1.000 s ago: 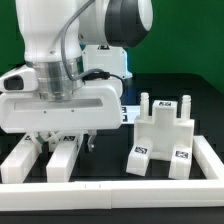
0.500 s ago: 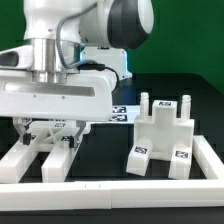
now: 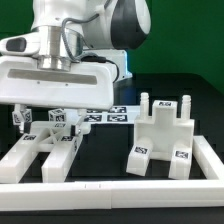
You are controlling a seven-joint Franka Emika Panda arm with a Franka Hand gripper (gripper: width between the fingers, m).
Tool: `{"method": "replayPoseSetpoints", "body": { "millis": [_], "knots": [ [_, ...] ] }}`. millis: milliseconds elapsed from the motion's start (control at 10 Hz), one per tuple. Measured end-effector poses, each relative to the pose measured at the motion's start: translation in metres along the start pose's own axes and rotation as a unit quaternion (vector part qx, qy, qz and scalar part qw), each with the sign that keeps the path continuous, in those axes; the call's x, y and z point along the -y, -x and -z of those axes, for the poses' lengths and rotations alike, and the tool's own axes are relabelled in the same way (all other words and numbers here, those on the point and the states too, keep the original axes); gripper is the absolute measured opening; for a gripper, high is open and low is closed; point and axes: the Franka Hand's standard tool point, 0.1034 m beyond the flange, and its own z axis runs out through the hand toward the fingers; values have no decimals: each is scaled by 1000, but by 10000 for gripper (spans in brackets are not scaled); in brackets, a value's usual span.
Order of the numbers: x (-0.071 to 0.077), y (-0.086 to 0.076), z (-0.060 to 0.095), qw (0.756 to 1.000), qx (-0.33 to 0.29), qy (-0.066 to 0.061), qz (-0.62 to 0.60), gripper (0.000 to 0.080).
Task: Assemble chair
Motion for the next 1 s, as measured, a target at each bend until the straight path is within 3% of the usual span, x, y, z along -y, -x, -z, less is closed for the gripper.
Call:
{"method": "replayPoseSetpoints", "body": {
  "millis": [100,400,700,1000],
  "knots": [
    [4,0,1,1000,19,-13,-11,649],
    [4,0,0,1000,17,-12,-10,649],
    [11,8,-9,999,25,-28,-23,649],
    [9,16,-17,999,30,-29,-28,649]
  ]
}}
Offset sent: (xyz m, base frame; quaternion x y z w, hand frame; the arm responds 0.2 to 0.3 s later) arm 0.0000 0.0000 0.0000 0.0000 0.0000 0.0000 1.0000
